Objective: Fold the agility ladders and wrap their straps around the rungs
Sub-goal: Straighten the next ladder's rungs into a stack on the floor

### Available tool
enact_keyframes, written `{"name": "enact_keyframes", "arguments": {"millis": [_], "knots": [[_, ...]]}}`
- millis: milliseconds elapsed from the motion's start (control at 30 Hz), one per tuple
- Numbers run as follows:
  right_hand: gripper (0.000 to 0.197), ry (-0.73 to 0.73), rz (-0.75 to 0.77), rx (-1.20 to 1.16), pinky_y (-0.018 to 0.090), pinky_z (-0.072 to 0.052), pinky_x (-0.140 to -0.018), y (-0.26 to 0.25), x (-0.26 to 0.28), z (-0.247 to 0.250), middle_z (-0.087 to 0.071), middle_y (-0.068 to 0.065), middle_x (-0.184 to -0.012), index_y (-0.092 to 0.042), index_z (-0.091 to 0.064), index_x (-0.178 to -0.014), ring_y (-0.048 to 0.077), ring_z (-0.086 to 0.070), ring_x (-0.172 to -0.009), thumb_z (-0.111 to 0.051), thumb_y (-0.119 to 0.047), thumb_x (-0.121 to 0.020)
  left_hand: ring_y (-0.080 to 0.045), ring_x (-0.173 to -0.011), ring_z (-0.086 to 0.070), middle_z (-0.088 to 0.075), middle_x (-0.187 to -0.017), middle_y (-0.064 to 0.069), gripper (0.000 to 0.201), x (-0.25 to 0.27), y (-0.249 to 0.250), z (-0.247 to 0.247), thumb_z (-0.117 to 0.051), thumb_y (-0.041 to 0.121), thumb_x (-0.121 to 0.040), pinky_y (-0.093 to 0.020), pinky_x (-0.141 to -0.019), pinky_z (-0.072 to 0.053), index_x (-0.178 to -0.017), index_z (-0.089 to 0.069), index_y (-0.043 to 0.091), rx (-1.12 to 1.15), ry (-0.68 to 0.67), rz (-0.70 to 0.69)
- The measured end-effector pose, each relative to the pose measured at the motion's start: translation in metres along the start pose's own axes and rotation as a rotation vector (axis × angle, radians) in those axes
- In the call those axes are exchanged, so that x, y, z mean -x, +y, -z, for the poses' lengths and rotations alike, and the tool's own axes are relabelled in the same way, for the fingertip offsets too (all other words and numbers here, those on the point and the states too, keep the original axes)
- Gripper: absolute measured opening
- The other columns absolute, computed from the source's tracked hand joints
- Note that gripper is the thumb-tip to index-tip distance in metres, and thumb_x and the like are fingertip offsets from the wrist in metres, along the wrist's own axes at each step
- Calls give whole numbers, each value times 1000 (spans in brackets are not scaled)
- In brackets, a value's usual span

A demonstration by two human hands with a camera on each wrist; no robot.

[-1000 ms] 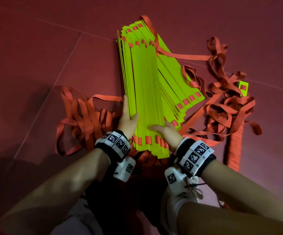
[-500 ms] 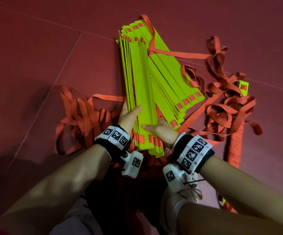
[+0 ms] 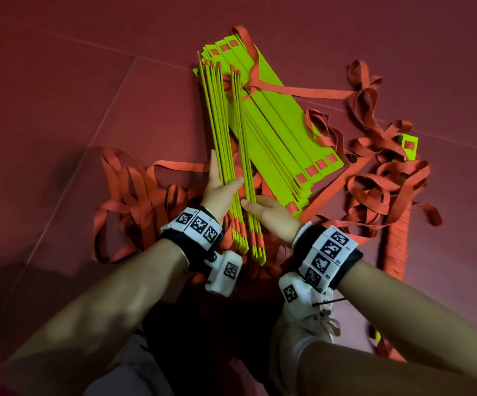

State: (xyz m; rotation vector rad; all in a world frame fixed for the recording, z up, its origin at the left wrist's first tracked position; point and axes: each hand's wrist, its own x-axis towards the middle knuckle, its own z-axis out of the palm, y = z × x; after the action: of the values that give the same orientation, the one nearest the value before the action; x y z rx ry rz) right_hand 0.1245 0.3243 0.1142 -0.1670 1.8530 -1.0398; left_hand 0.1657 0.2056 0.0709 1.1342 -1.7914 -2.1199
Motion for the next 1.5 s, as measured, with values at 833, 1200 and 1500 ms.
{"name": "enact_keyframes", "arguments": {"millis": [833,1200,1500], "knots": [[55,140,56,326,32,-35,-95,10,-8,-1,-50,23,-136,2,-37,-139,35,-45,-127,-23,-39,-105,-16,-126,-49,-50,-141,1,60,1,-9,-20,-53,13,-98,-27,-103,-40,-152,-28,22,138,25,52],[50,155,69,266,28,-34,-87,3,-7,11,-52,21,-134,4,-38,-140,29,-49,-123,-34,-31,-104,-22,-127,-50,-52,-140,-6,55,-6,-11,-21,-54,13,-97,-28,-102,-39,-149,-35,18,41,127,70],[42,188,14,118,28,-45,-70,-12,-17,30,-55,-4,-87,-9,-55,-114,8,-48,-73,-68,-35,-84,-24,-130,-48,-49,-144,-7,62,-5,-9,-15,-55,10,-96,-33,-110,-36,-152,-28,18,47,110,72]]}}
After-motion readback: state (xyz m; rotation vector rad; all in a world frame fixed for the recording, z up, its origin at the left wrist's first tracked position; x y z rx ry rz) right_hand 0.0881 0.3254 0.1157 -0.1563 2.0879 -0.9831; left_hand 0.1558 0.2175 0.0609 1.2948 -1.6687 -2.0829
